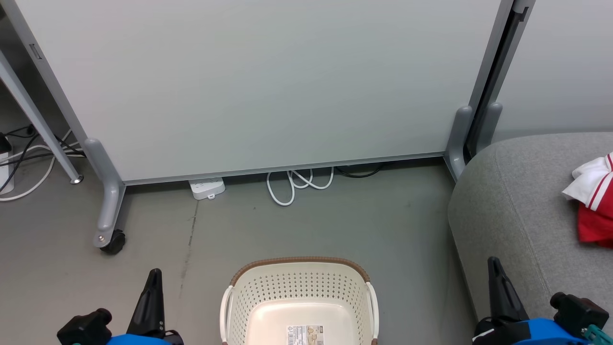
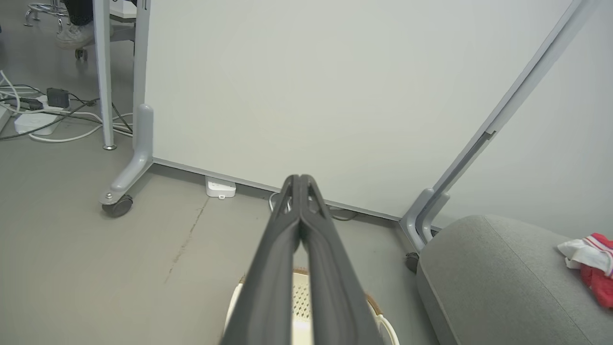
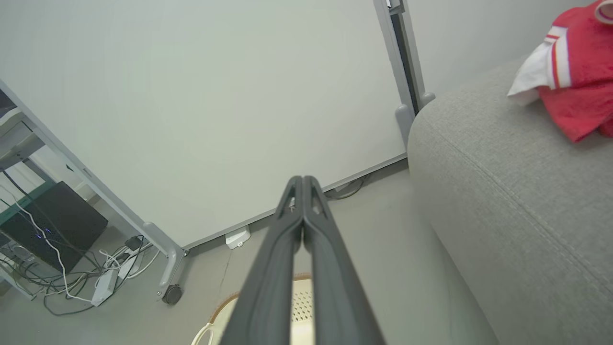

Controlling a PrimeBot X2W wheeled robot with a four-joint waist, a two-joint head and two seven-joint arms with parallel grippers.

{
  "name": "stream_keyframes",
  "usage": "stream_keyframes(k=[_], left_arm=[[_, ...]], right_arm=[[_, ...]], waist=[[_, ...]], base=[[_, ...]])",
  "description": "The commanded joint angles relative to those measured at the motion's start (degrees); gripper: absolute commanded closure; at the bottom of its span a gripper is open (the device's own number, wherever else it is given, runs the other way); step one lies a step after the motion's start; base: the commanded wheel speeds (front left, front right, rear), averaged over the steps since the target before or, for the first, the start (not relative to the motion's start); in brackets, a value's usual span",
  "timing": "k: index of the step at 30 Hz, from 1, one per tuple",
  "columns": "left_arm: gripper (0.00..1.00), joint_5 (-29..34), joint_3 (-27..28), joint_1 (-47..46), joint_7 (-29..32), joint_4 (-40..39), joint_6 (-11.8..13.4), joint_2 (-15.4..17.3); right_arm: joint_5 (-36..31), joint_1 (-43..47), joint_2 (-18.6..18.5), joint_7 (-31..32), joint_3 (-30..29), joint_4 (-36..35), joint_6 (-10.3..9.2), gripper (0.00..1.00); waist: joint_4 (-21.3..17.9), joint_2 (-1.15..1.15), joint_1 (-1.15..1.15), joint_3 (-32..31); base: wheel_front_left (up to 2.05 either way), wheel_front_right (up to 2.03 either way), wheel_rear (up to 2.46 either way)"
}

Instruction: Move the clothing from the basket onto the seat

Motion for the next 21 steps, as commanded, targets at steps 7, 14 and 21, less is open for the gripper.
stream_keyframes(k=[7, 14, 21], left_arm=[[1.00, -7.4, 1.0, -1.8, 1.7, -1.2, -0.4, 0.2], [1.00, -13.6, 1.7, -2.1, 3.3, -1.5, -0.6, 0.2], [1.00, -19.3, 2.2, -2.4, 4.8, -1.7, -0.7, 0.3]], right_arm=[[7.5, -2.2, 0.0, 1.8, -0.6, -1.2, -0.01, 1.00], [13.7, -2.6, 0.0, 3.4, -1.1, -1.3, -0.01, 1.00], [19.4, -3.1, 0.0, 4.9, -1.5, -1.4, -0.01, 1.00]], waist=[[-0.2, 0.00, 0.00, 0.1], [-0.4, 0.00, 0.00, 0.3], [-0.6, 0.00, 0.00, 0.4]], base=[[0.00, 0.00, 0.00], [0.00, 0.00, 0.00], [0.00, 0.00, 0.00]])
